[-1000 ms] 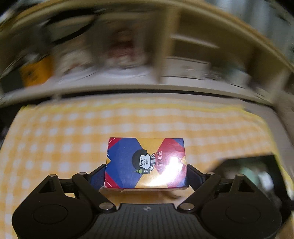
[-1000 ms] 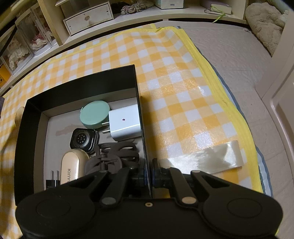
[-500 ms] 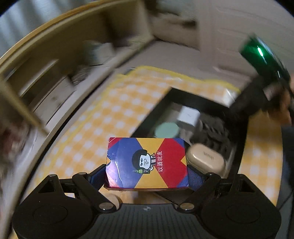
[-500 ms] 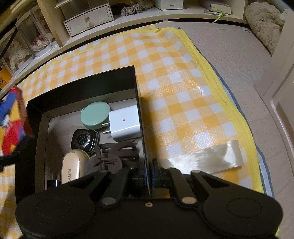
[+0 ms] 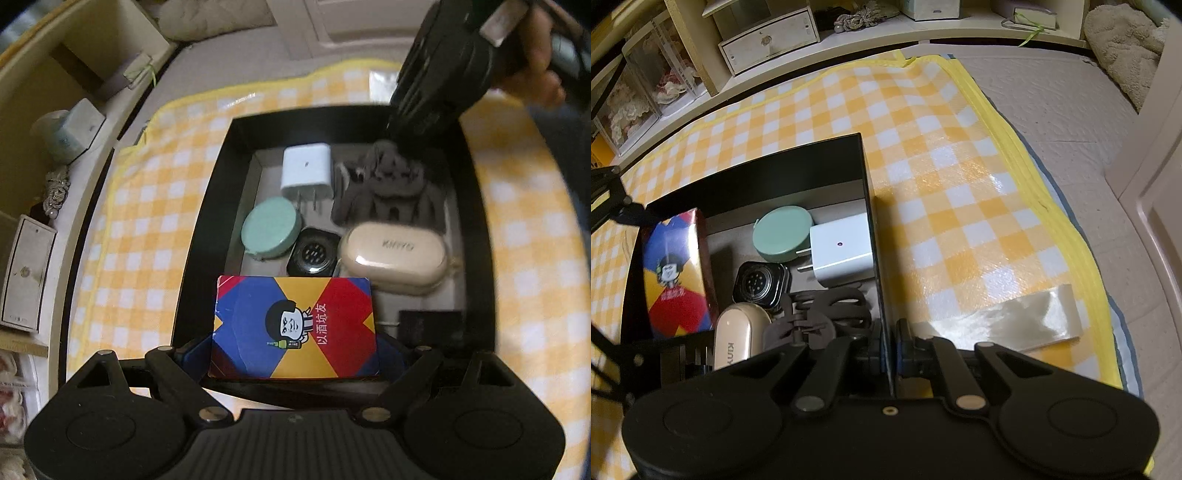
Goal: Organize rigid objects
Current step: 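Carry the card pack with the left gripper into the box and release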
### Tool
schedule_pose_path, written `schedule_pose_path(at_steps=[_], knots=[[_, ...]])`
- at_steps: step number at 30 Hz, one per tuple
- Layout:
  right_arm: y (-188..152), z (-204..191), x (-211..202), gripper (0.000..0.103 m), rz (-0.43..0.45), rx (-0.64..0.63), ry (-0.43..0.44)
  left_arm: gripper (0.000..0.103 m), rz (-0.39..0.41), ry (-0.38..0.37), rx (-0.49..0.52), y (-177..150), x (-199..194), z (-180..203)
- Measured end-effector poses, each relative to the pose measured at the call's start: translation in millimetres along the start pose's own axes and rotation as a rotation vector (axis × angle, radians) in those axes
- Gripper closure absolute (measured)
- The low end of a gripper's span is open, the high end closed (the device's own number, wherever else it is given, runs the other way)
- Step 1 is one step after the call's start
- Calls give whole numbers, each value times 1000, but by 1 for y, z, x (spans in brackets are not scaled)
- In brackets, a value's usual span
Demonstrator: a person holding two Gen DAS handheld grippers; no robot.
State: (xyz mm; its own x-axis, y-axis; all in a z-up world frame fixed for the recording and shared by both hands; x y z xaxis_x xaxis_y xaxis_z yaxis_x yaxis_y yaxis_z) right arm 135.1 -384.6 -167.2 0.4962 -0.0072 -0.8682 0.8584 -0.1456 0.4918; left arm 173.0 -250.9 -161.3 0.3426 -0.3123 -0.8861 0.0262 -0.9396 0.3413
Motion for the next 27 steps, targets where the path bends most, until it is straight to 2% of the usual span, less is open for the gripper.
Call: schedule_pose_path(at_steps=[3, 7, 12, 16, 21, 25, 27], knots=[[0, 0, 0, 96, 0, 1, 1, 13, -2, 44, 42, -3, 10, -6], [1, 0, 1, 96, 0, 3, 3, 11, -32, 57, 50, -6, 14, -4], [1, 0, 1, 96, 0, 4, 4, 8, 22, 64, 12, -6, 1, -8], [1, 0, 1, 96, 0, 6, 4, 8, 67, 55, -78, -4, -16, -12], [1, 0, 1, 96, 0, 7, 4, 7, 131, 4, -250, 0, -43, -10], [1, 1, 1, 97, 1, 8, 5, 6, 202, -50, -351, 4, -68, -1], [0, 1, 1, 97, 1, 10, 5, 3, 236, -65, -388, 6, -79, 3]])
Point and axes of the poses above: each gripper's, at about its wrist camera, not at the fingertips, and x roughly the way its jaws point, z to its right, y to its top, the point moved 9 cm from there along x, roughly the way its jaws point, and after that the axes turned 8 degrees about -x, right-handed, at the moved point
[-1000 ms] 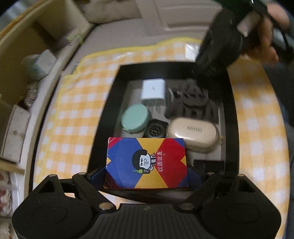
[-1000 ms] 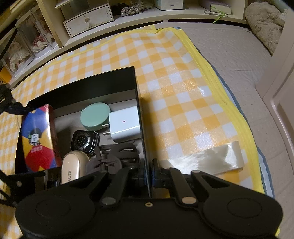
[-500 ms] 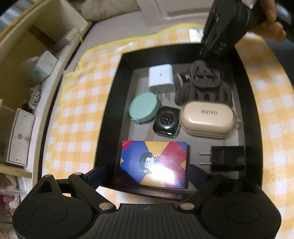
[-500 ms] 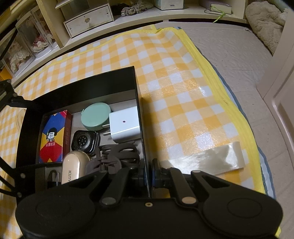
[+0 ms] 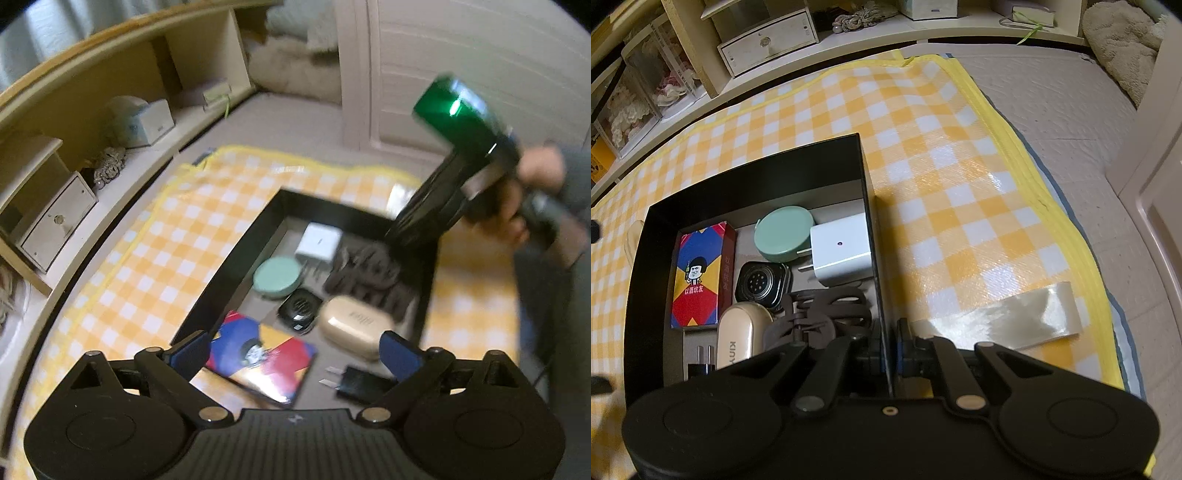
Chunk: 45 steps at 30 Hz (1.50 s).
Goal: Organize rigid objects
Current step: 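Carry the card pack with the left gripper into the box and release, then move the left gripper to the oval wooden box and close on it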
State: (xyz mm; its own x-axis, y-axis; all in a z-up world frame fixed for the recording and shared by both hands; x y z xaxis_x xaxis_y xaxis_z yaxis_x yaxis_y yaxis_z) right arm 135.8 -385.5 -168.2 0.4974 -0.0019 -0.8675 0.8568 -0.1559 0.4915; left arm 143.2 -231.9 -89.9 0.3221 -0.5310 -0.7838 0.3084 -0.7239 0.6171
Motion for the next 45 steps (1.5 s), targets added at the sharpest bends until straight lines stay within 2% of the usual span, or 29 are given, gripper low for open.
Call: schedule_pose_path(at_steps=[5, 11, 18, 25, 31, 37, 39, 45], knots=[[0, 0, 0, 97, 0, 2, 0, 0, 62, 8, -104, 4, -25, 8], [0, 0, 0, 97, 0, 2, 1, 0, 106, 39, -315, -1, -48, 3], [0, 0, 0, 97, 0, 1, 0, 0, 143, 112, -528, -18, -64, -11], [0, 0, 0, 97, -1, 1, 0, 0, 209, 161, -665, -28, -76, -21], [0, 0, 0, 97, -1, 3, 1, 0, 261, 251, -696, -36, -77, -35], [-1, 0, -1, 97, -1, 5, 1, 0, 293, 288, -717, -53, -75, -59], [-1, 0, -2, 97, -1, 5, 2, 0, 308, 305, -701, -59, -74, -70], [-1, 0, -2, 96, 0, 4, 1, 0, 301, 295, -618, -76, -67, -99]])
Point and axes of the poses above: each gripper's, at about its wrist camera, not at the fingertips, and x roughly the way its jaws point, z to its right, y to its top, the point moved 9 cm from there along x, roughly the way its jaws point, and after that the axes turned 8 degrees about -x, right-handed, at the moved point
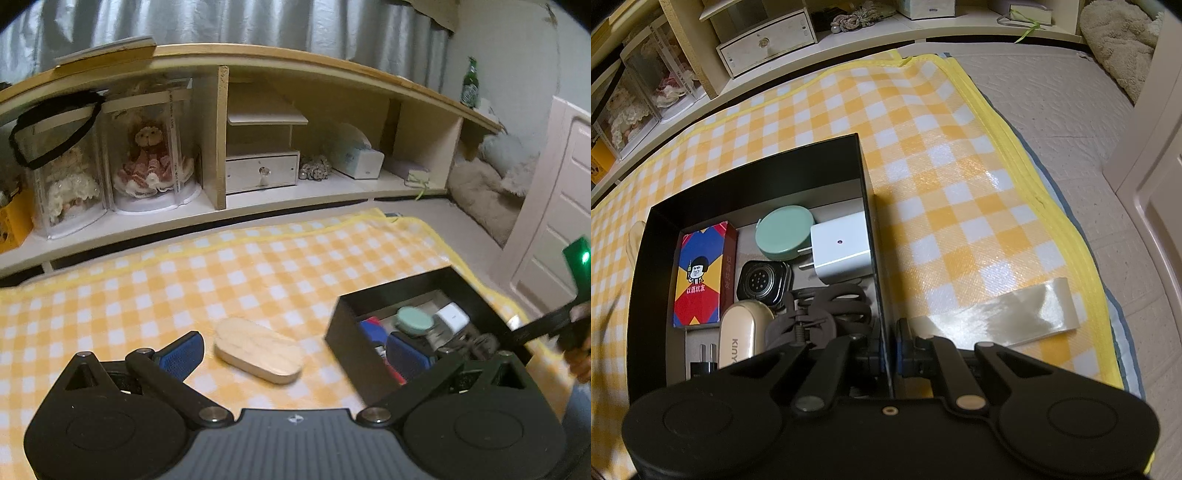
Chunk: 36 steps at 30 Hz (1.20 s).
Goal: Organize rigid objects
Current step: 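Move the left gripper to the oval wooden box and close on it, then carry the wooden box with the left gripper onto the box contents and release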
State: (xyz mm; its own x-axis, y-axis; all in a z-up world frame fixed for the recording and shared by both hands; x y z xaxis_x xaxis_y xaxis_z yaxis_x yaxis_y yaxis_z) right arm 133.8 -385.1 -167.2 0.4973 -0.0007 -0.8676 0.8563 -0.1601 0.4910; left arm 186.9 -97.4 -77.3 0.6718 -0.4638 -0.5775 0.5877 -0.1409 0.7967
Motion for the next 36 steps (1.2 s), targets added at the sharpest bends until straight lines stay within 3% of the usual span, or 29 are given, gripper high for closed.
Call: schedule_pose_path(at_steps=[6, 9, 18, 27, 32, 36], knots=[[-1, 0, -1, 96, 0, 2, 1, 0, -92, 16, 96, -13, 39, -26], [-1, 0, -3, 96, 0, 0, -2, 0, -115, -21, 129, -20, 59, -30], [-1, 1, -3, 96, -1, -1, -6, 0, -108, -23, 312, -35, 101, -27], [0, 0, -1, 96, -4, -1, -8, 2, -83, -85, 265, -30, 114, -26], [1, 0, -1, 96, -3, 1, -6, 10, -101, -53, 196, -27, 119, -26], [1, 0, 1, 96, -4, 4, -4, 10, -121, -47, 198, -29, 117, -23]])
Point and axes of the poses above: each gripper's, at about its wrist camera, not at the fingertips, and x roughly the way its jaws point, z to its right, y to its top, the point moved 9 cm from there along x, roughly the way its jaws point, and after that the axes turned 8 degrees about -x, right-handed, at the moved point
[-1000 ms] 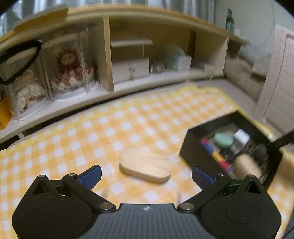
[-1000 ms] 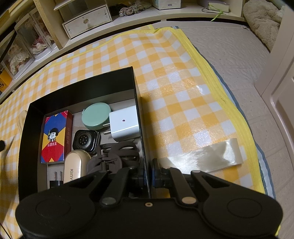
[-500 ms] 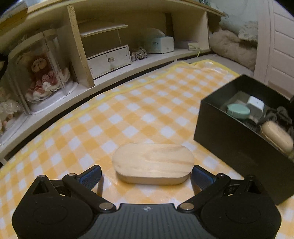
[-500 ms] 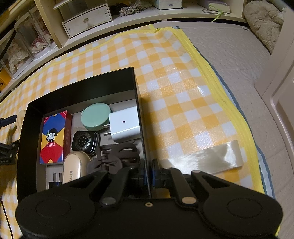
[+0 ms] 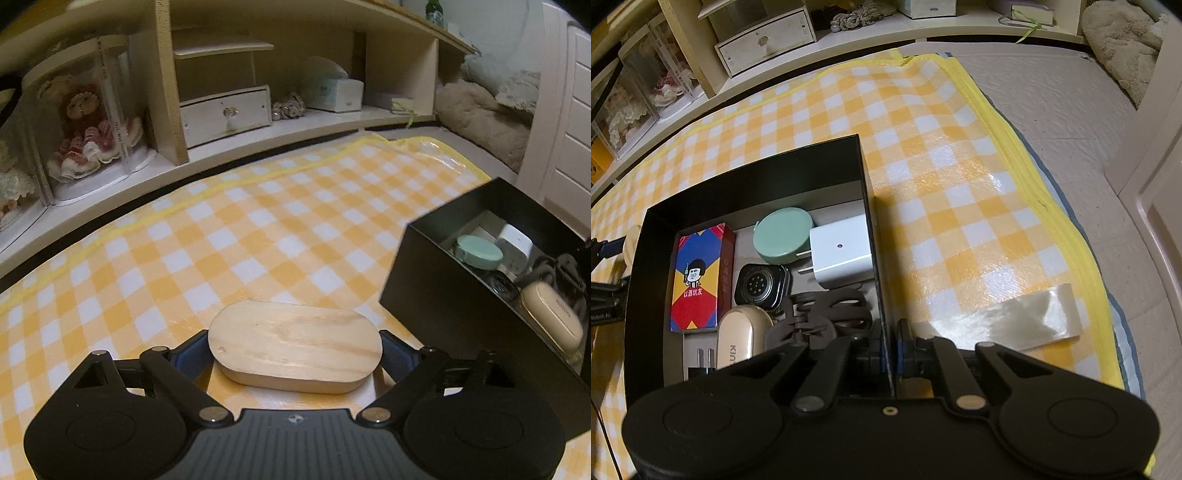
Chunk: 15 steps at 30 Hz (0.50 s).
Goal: Organize rigid objects
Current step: 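Carry the wooden box with the left gripper onto the box contents and release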
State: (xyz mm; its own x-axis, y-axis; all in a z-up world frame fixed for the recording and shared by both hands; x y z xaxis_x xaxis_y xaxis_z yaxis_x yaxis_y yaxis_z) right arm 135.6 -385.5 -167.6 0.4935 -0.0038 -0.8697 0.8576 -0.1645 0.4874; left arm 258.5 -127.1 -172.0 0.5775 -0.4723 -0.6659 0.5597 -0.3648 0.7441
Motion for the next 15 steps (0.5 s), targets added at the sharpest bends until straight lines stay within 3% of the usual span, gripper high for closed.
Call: schedule_pose_path(at_steps=[6, 10, 15], knots=[[-1, 1, -1, 96, -1, 4, 4, 10, -9, 35, -64, 5, -18, 2], [-1, 1, 0, 96, -2, 5, 5, 10, 24, 28, -147, 20, -40, 10], [-1, 1, -1, 96, -1, 7, 6, 10, 78, 4, -174, 39, -69, 33]])
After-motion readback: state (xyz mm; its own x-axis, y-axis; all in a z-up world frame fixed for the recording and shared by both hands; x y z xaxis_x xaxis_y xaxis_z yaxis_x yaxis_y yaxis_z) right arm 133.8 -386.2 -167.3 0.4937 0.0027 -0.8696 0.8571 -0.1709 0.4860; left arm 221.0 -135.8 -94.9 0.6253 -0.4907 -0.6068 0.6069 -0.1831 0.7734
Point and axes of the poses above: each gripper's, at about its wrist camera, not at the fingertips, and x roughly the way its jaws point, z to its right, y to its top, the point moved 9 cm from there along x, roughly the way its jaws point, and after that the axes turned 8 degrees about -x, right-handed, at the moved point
